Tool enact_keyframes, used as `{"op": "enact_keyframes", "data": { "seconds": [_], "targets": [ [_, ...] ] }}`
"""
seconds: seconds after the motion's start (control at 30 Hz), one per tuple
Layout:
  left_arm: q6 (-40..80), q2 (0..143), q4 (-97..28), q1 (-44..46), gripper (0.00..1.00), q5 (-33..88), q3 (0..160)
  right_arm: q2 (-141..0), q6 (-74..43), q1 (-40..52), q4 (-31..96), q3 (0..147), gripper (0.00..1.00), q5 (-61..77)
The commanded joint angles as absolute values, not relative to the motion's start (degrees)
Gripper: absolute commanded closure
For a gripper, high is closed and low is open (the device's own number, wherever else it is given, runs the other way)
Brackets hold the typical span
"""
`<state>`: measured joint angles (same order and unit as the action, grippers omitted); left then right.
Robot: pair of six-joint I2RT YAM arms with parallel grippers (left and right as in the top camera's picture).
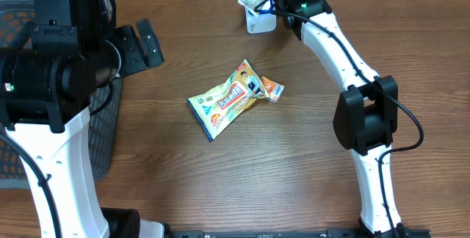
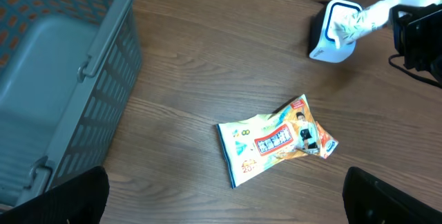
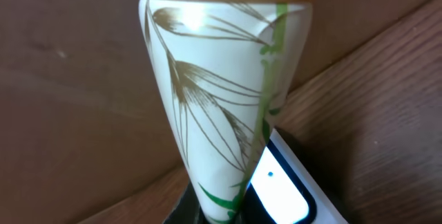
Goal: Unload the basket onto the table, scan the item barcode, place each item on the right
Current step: 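Carry the white tube off to the right and set it down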
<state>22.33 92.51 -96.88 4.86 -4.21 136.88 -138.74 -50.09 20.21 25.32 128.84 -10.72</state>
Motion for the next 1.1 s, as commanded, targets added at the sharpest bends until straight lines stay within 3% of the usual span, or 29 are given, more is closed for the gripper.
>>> {"op": "enact_keyframes", "data": {
  "seconds": [0.0, 0.23, 0.63, 0.8, 1.07],
  "targets": [
    [21.8, 92.6, -96.8, 4.8, 0.0, -4.9, 137.0, -134.4, -50.2, 18.8, 27.3, 131.8, 0.96, -10.7],
    [21.8, 92.6, -96.8, 4.8, 0.0, -4.9, 137.0, -122.3, -45.3, 10.3, 40.1, 132.5, 0.96, -13.4],
    [21.8, 92.6, -96.8, 4.8, 0.0, -4.9, 137.0, -116.0, -46.4, -20.0, 72.6, 131.1, 0.96, -17.9],
    [21.8, 92.6, -96.8, 4.8, 0.0, -4.9, 137.0, -116.7, -48.3, -32.3, 75.5, 125.3, 0.96, -18.4],
    [21.8, 92.6, -96.8, 4.8, 0.0, -4.9, 137.0, -118.6, -49.3, -43.2, 71.3, 111.7, 0.96, -18.1]
  ]
}}
